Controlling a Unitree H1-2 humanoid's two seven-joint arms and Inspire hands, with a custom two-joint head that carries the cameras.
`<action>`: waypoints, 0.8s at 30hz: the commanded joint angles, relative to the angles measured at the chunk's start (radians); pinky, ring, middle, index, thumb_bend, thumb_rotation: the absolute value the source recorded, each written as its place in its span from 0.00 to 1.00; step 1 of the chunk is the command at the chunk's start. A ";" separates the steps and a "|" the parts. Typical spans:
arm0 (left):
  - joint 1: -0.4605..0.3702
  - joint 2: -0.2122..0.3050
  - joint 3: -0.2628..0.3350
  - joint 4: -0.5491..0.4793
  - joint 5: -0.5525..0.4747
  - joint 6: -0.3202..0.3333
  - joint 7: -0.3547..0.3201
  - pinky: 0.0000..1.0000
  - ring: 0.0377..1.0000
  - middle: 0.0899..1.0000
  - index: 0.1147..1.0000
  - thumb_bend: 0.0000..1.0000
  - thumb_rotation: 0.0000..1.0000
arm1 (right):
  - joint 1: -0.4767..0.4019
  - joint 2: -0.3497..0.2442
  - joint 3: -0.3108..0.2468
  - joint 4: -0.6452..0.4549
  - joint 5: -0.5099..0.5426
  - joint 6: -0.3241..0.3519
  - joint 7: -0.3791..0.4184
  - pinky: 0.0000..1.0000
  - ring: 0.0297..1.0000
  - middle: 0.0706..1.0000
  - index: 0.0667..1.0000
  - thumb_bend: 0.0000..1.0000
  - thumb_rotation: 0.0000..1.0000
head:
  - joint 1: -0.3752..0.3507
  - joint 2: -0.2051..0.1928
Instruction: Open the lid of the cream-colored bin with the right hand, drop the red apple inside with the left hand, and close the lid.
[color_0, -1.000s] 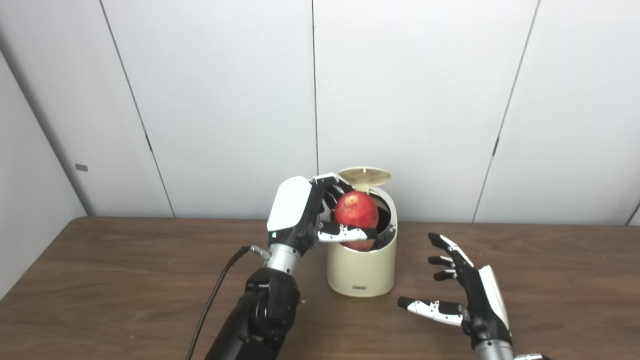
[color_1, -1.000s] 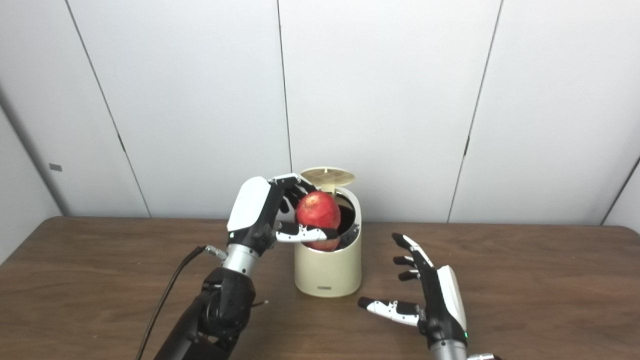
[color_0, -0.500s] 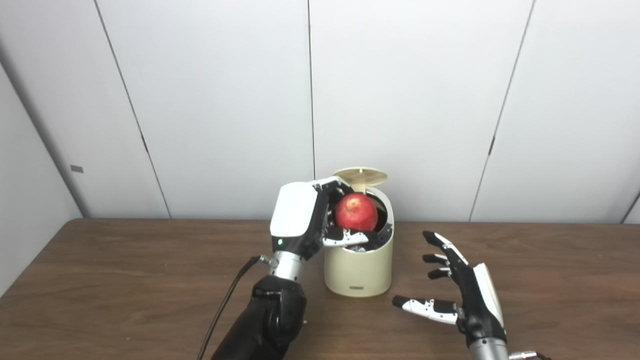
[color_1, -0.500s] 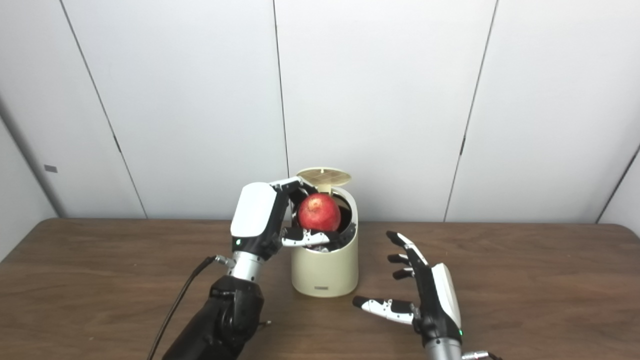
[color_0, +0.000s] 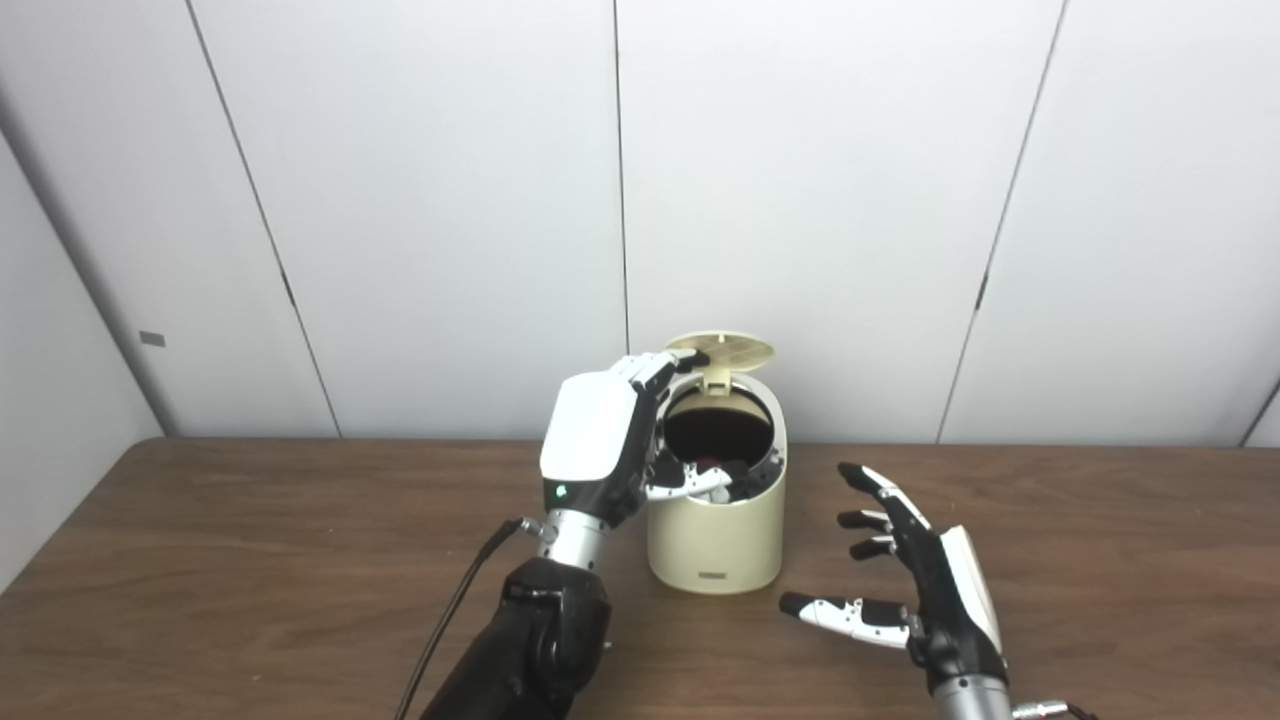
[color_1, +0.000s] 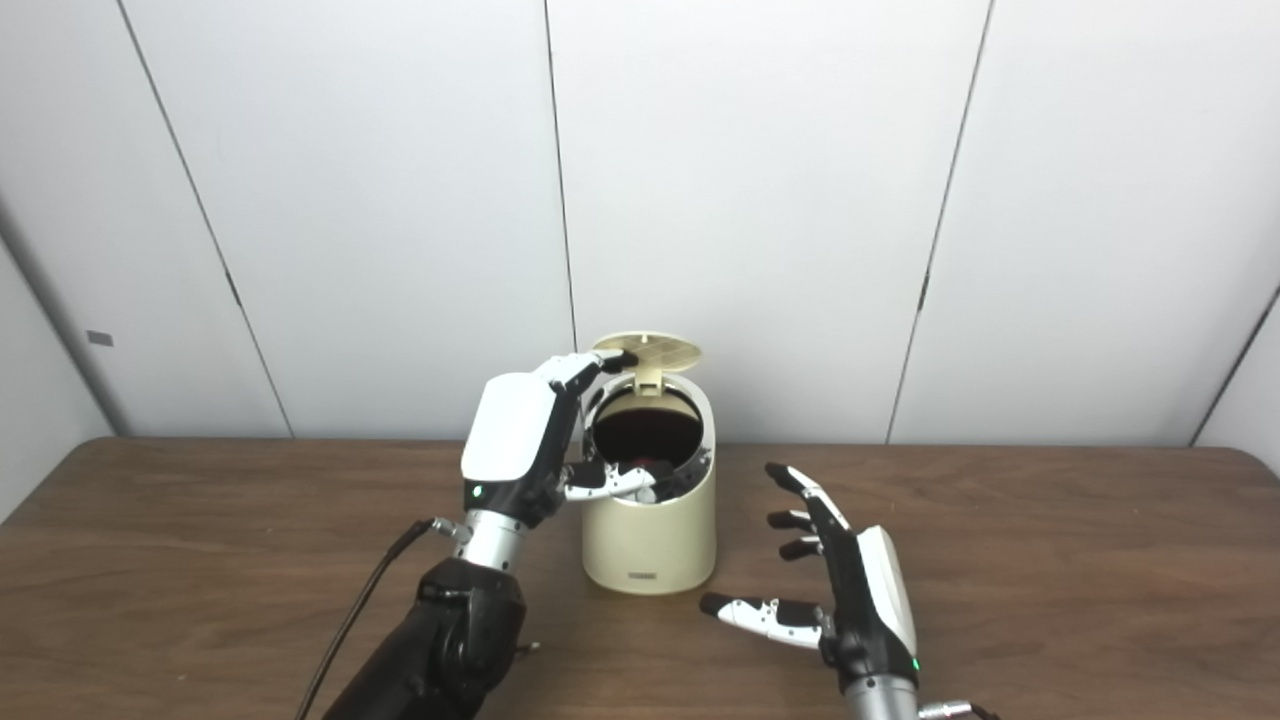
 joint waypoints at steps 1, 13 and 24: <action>-0.025 0.015 0.001 -0.022 0.007 0.000 0.001 0.57 0.71 0.77 0.71 0.79 0.06 | -0.031 0.006 0.002 -0.034 -0.002 -0.014 0.001 0.58 0.70 0.84 0.81 0.79 0.14 | 0.000 0.000; 0.001 0.021 0.008 -0.076 0.001 -0.002 -0.015 0.54 0.68 0.75 0.70 0.78 0.06 | -0.033 0.002 0.009 -0.034 -0.008 -0.016 0.013 0.57 0.70 0.85 0.81 0.78 0.14 | 0.007 0.000; 0.049 0.002 0.091 -0.131 -0.117 -0.099 0.027 0.46 0.51 0.53 0.56 0.75 0.00 | -0.038 -0.008 0.010 -0.015 -0.004 -0.039 0.017 0.58 0.70 0.84 0.81 0.76 0.14 | 0.019 -0.009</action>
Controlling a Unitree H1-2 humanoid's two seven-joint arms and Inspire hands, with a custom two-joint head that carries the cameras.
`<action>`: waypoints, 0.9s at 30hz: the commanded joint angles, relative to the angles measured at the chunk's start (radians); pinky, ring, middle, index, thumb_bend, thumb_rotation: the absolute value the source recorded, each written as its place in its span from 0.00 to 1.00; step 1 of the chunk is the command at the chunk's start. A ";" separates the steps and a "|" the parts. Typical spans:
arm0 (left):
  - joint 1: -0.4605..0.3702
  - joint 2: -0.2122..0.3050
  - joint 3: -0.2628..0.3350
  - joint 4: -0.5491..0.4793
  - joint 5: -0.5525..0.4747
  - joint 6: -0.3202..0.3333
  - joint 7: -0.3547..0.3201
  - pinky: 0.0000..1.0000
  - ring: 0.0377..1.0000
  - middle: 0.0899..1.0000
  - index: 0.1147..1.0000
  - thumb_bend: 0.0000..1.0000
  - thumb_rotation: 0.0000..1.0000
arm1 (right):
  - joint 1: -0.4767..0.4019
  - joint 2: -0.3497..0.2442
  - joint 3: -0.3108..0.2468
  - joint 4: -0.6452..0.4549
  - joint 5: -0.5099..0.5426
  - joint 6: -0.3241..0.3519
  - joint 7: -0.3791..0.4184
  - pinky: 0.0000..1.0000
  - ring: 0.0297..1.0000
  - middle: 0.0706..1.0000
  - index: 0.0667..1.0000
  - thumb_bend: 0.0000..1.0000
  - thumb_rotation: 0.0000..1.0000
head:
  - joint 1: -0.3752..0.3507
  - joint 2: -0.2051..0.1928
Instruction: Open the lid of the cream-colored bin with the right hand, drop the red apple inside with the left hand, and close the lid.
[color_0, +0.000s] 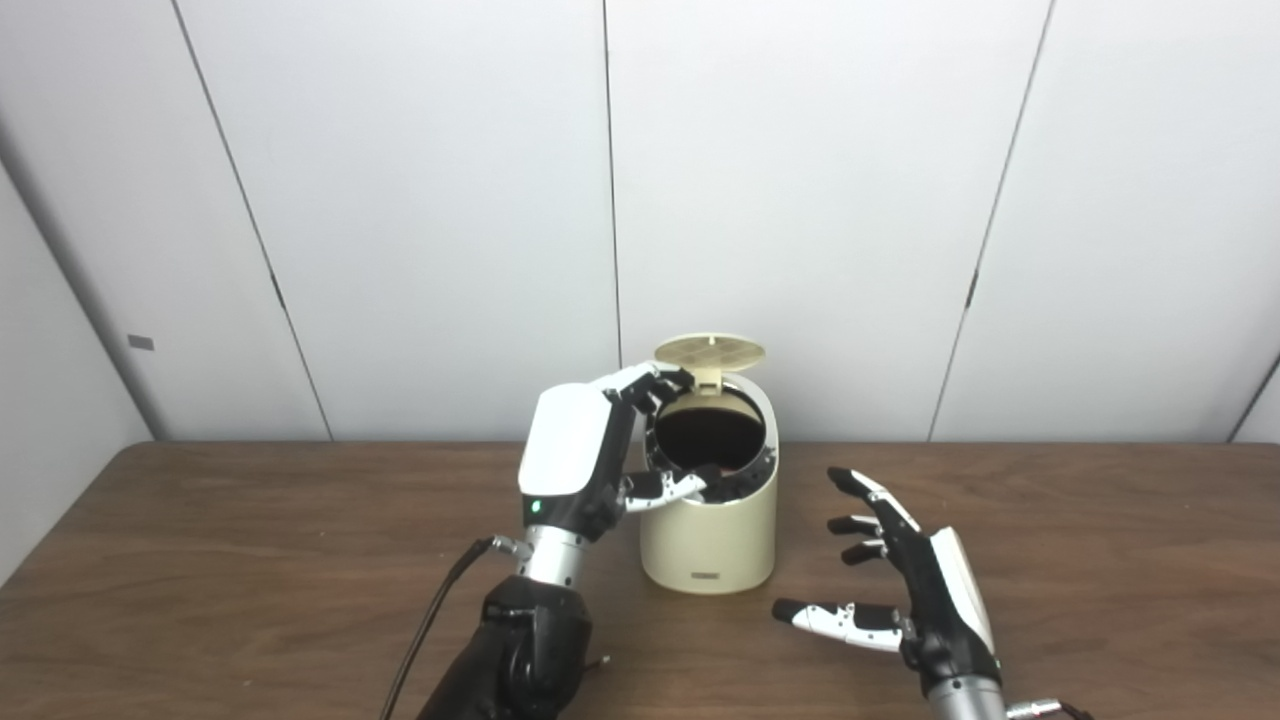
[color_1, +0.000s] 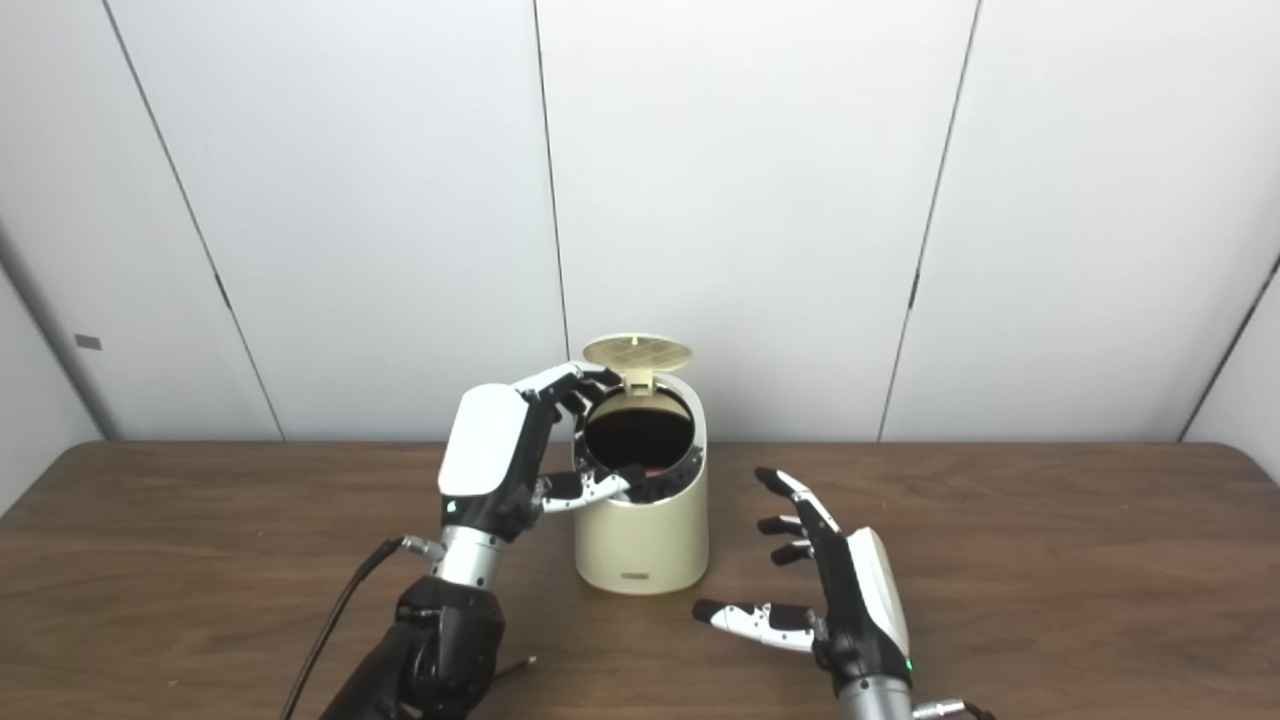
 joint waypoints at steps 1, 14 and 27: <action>-0.027 -0.001 0.024 -0.044 -0.013 -0.032 0.038 0.45 0.50 0.53 0.55 0.75 0.00 | -0.039 -0.004 0.000 -0.014 0.004 -0.042 -0.005 0.58 0.70 0.84 0.81 0.76 0.14 | 0.001 -0.001; -0.018 -0.004 0.057 -0.017 -0.006 -0.043 0.073 0.43 0.51 0.55 0.43 0.52 0.05 | -0.037 -0.011 0.005 -0.006 0.007 -0.047 -0.001 0.58 0.70 0.85 0.81 0.75 0.16 | 0.005 -0.006; 0.092 -0.002 0.167 -0.194 -0.454 -0.057 -0.220 0.51 0.63 0.65 0.43 0.51 0.06 | -0.026 -0.026 -0.005 -0.014 0.020 -0.036 0.002 0.59 0.72 0.85 0.82 0.76 0.12 | 0.019 -0.003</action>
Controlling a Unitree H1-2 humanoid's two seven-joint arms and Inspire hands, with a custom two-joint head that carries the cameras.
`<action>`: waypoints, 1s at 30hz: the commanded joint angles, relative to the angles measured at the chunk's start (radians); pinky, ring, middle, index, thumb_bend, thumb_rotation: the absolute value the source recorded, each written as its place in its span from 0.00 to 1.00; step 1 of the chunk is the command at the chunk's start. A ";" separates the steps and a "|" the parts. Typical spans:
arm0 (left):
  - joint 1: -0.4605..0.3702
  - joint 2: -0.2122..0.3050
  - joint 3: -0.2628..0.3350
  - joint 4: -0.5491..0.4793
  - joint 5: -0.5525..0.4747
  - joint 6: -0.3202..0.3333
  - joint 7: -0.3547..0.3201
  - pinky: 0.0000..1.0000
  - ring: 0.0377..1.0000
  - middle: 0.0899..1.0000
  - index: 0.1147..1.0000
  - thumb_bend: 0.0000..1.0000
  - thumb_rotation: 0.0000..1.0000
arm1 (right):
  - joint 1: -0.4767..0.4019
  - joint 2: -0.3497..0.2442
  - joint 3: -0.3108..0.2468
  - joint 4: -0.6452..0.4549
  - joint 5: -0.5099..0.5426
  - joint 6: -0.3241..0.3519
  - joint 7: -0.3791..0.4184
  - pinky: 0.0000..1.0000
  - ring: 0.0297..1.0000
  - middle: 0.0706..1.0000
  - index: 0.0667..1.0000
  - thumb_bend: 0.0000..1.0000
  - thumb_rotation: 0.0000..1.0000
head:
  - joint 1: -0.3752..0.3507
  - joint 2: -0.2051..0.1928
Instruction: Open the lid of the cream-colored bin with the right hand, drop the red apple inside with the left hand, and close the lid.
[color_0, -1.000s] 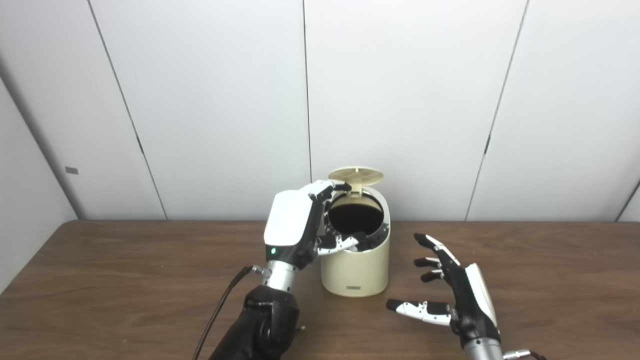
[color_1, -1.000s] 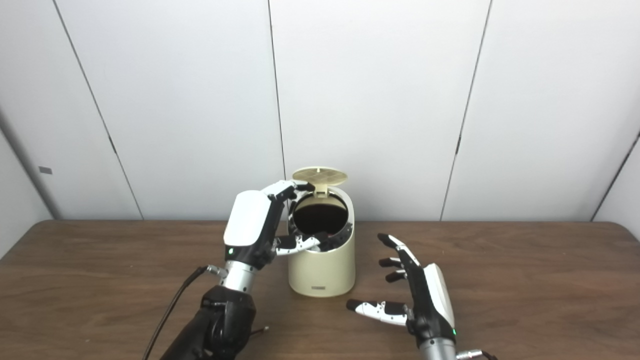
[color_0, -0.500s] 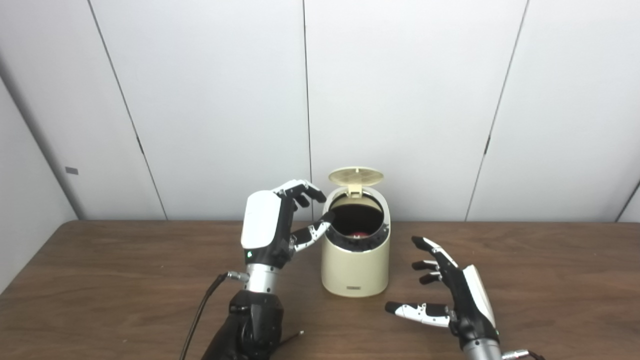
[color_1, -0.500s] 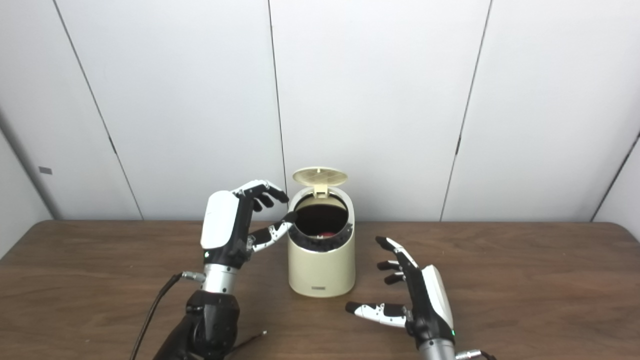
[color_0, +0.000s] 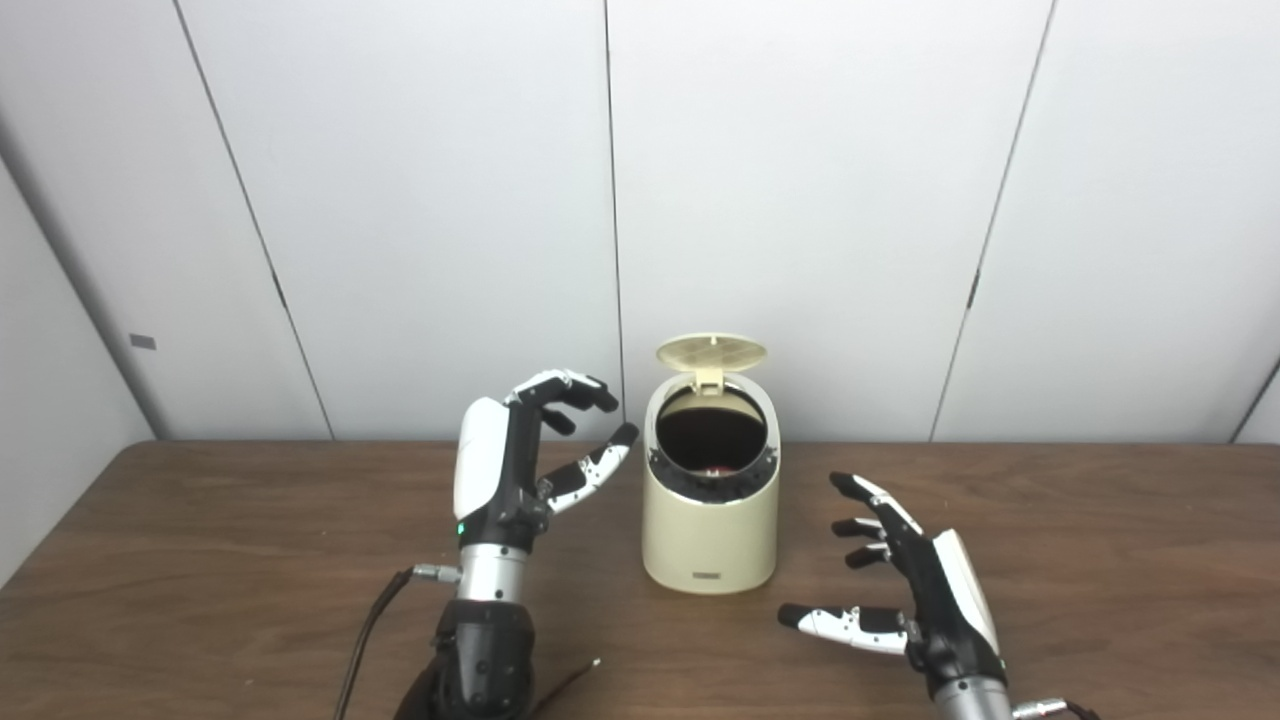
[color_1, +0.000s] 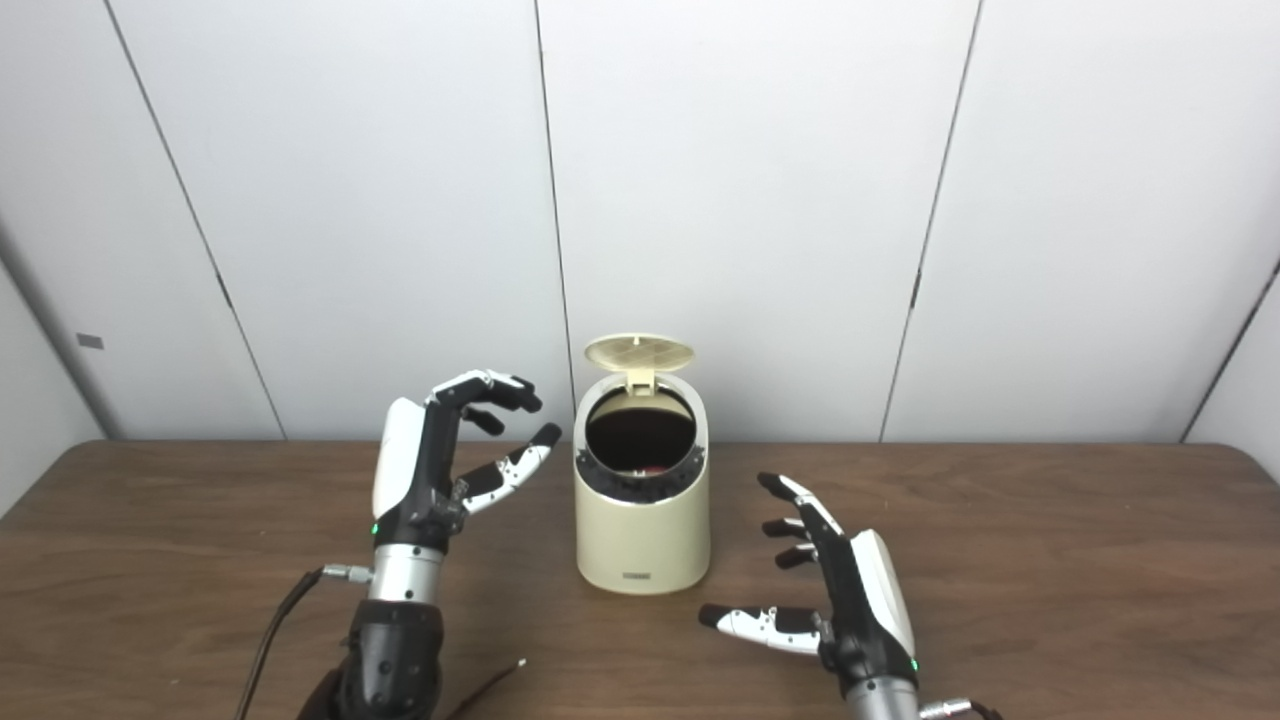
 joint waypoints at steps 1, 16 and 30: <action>0.000 0.017 0.019 -0.059 -0.097 -0.012 -0.071 0.52 0.64 0.67 0.43 0.51 0.06 | -0.023 -0.005 -0.008 -0.026 0.005 -0.035 -0.005 0.59 0.72 0.85 0.82 0.76 0.12 | 0.002 0.002; 0.145 0.049 0.111 0.016 -0.294 -0.109 -0.222 0.66 0.72 0.76 0.76 0.77 0.17 | -0.029 -0.017 -0.022 -0.021 0.037 -0.092 -0.013 0.60 0.71 0.83 0.80 0.72 0.20 | 0.007 0.014; 0.223 0.039 0.117 0.057 -0.297 -0.090 -0.256 0.64 0.73 0.77 0.79 0.72 0.04 | -0.288 -0.133 0.024 -0.096 -0.054 0.011 0.168 0.69 0.79 0.82 0.84 0.75 0.31 | 0.002 0.019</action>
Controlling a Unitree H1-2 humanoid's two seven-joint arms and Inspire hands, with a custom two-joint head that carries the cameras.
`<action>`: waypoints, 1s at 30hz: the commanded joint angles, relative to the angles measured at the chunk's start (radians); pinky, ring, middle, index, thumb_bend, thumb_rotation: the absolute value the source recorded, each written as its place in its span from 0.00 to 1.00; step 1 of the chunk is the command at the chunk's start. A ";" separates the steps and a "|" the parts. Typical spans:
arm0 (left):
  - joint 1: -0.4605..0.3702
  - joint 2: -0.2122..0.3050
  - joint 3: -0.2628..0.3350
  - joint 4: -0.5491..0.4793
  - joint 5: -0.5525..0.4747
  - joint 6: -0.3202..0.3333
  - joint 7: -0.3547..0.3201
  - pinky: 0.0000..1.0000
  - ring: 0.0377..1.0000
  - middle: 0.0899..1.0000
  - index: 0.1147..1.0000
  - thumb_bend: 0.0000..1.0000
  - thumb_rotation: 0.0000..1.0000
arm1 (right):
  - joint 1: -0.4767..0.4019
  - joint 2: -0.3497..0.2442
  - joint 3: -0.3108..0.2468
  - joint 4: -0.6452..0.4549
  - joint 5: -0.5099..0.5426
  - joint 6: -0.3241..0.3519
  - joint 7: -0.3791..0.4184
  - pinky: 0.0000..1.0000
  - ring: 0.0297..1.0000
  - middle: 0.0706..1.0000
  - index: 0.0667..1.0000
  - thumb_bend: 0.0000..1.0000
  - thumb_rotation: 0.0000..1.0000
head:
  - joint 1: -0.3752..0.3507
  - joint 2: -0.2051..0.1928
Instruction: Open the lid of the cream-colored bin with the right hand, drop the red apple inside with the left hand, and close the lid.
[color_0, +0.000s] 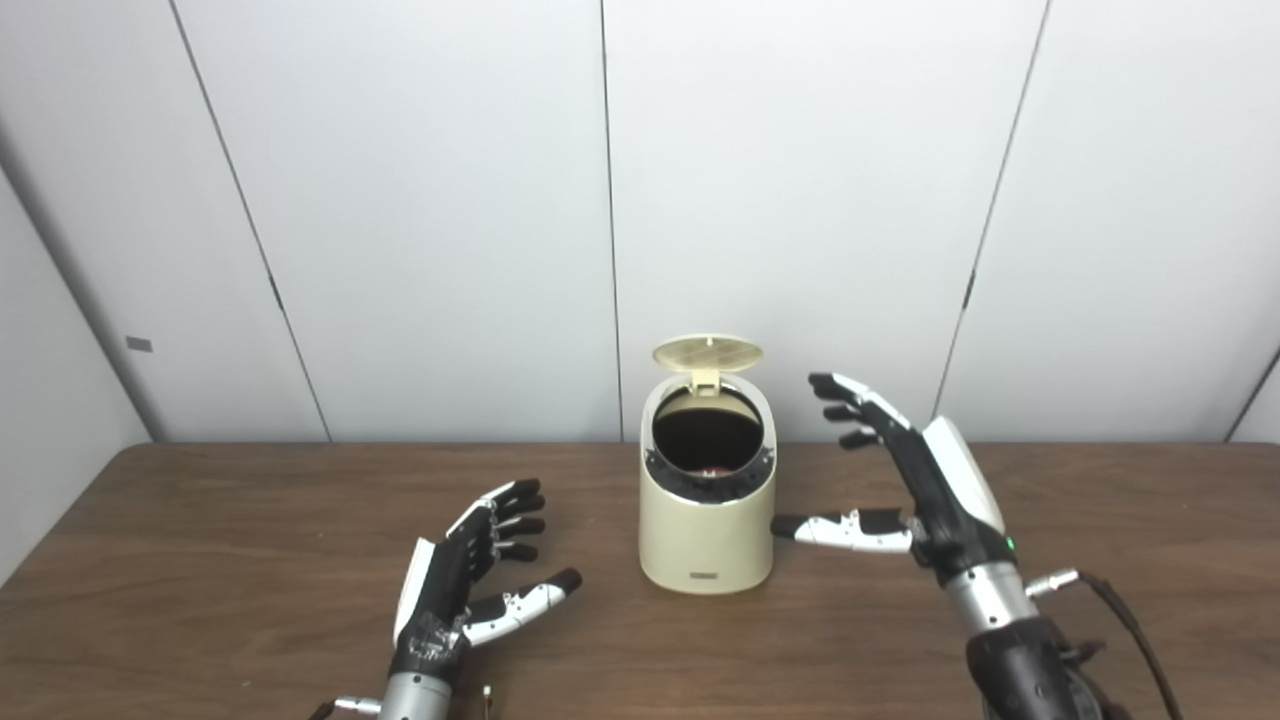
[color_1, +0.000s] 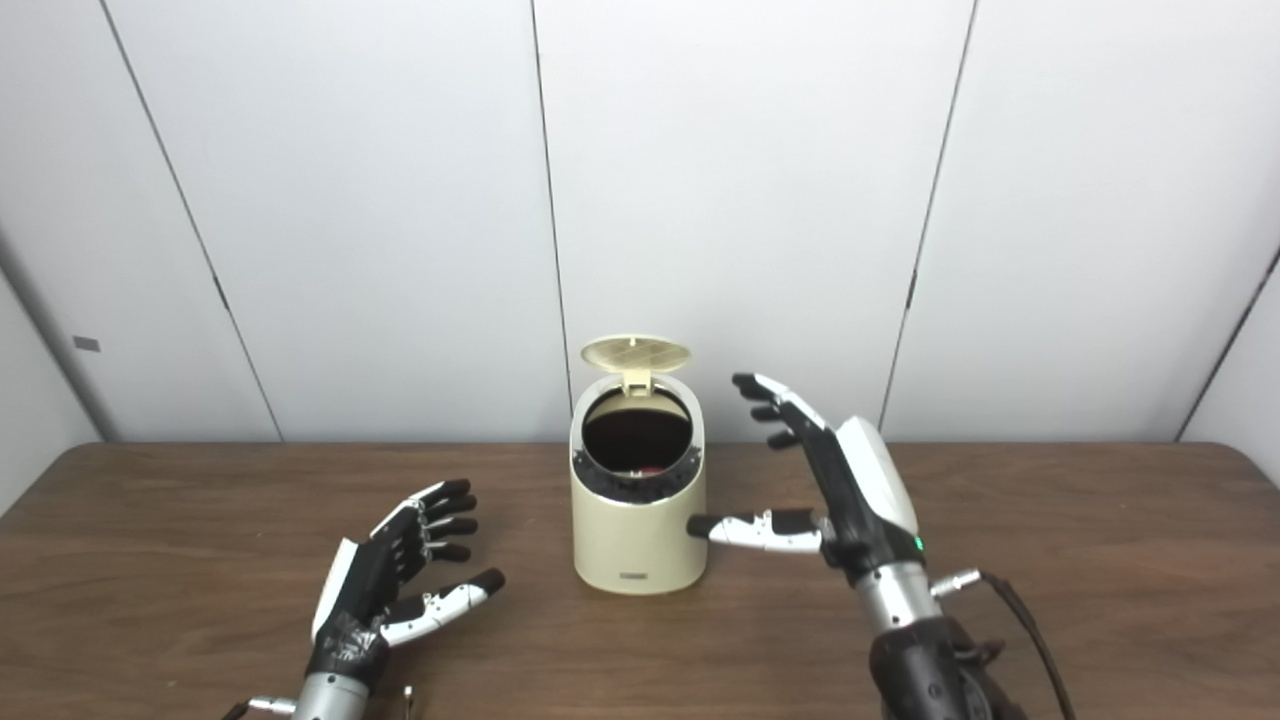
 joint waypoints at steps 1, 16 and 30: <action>0.016 0.004 0.004 -0.005 -0.004 -0.011 -0.004 0.64 0.72 0.77 0.79 0.72 0.03 | -0.067 -0.020 0.008 -0.037 -0.018 0.009 0.032 0.67 0.78 0.82 0.84 0.75 0.32 | 0.000 0.000; 0.027 -0.010 -0.001 0.038 0.012 -0.025 -0.003 0.64 0.74 0.77 0.79 0.73 0.02 | -0.298 -0.089 0.069 0.016 -0.132 0.070 0.169 0.67 0.85 0.87 0.86 0.74 0.40 | 0.003 -0.013; 0.007 -0.015 -0.012 0.078 0.047 -0.049 0.009 0.62 0.73 0.78 0.79 0.73 0.01 | -0.343 -0.092 0.128 0.060 -0.165 0.079 0.228 0.76 0.88 0.83 0.80 0.71 0.51 | 0.006 -0.020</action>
